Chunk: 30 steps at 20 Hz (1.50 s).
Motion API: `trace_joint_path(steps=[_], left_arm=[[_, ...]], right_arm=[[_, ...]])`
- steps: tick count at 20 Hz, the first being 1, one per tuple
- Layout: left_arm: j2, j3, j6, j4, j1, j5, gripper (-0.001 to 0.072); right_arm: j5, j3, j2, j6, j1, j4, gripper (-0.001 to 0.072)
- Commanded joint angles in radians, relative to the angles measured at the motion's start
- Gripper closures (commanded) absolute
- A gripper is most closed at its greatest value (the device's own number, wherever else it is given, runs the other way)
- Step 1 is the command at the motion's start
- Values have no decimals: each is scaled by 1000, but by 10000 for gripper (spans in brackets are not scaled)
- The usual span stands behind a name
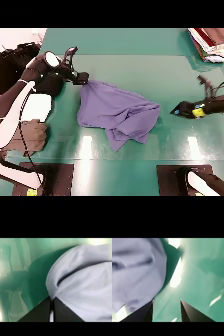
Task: Fold the shirts.
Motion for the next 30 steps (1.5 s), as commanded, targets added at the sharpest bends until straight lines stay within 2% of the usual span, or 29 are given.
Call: trace_joint_path(steps=[1,3,6,7,9,10,14,20,25,30], left_arm=[[8,39,5,0,0,-5,683],[8,39,5,0,0,-11,683],[8,39,5,0,0,-24,683],[8,39,5,0,0,-30,683],[13,39,5,1,0,-39,683],[24,40,5,5,0,-37,684],[170,125,5,95,0,-13,684],[536,378,5,105,0,21,684],[788,410,4,104,0,64,684],[880,415,4,68,0,127,684]], right_arm=[[-97,-175,-111,-78,5,250,317],[-152,-217,-189,-141,39,364,327],[-232,-220,-287,-151,120,372,345],[-257,-220,-301,-162,140,371,438],[-296,-220,-300,-171,159,370,676],[-305,-219,-279,-171,156,368,697],[-263,-90,-87,-161,64,332,699],[-244,419,183,-90,-17,140,699],[-176,677,262,-80,-17,59,699],[-92,816,274,-42,-17,-60,699]])
